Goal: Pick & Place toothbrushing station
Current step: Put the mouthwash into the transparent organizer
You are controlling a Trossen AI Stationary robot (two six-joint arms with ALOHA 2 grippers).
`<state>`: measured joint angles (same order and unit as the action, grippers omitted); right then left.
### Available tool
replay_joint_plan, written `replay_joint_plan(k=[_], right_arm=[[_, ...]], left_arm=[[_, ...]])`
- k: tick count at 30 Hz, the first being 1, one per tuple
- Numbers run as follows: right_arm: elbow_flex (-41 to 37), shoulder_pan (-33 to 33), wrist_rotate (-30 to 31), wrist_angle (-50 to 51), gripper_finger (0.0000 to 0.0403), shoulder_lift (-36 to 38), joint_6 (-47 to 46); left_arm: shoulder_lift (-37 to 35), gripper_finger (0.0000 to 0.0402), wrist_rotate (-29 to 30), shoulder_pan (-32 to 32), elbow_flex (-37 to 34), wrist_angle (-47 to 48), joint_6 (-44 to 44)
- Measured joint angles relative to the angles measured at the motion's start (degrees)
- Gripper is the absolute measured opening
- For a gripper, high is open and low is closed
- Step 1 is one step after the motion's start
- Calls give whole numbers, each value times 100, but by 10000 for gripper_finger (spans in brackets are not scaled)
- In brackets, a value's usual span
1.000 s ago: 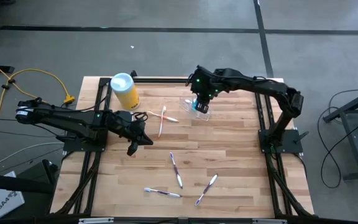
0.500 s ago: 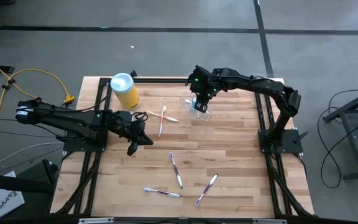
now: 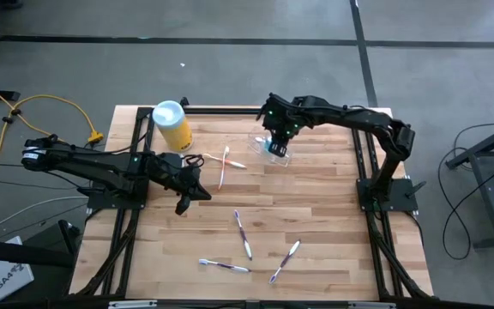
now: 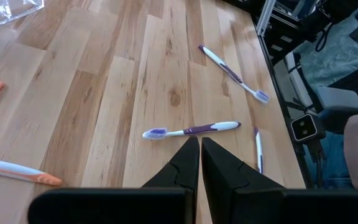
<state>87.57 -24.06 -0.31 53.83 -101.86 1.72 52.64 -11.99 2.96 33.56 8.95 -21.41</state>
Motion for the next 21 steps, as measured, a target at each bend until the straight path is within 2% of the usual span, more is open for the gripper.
replay_joint_plan(k=[7,13,21], right_arm=[[-469,-9,-32,-554,88,0,12],[-752,-122,-286,-992,88,0,96],[-896,-193,-466,-1080,89,0,114]], left_arm=[[0,14,4,1,0,0,33],[0,14,3,1,0,0,35],[0,14,2,2,0,0,37]])
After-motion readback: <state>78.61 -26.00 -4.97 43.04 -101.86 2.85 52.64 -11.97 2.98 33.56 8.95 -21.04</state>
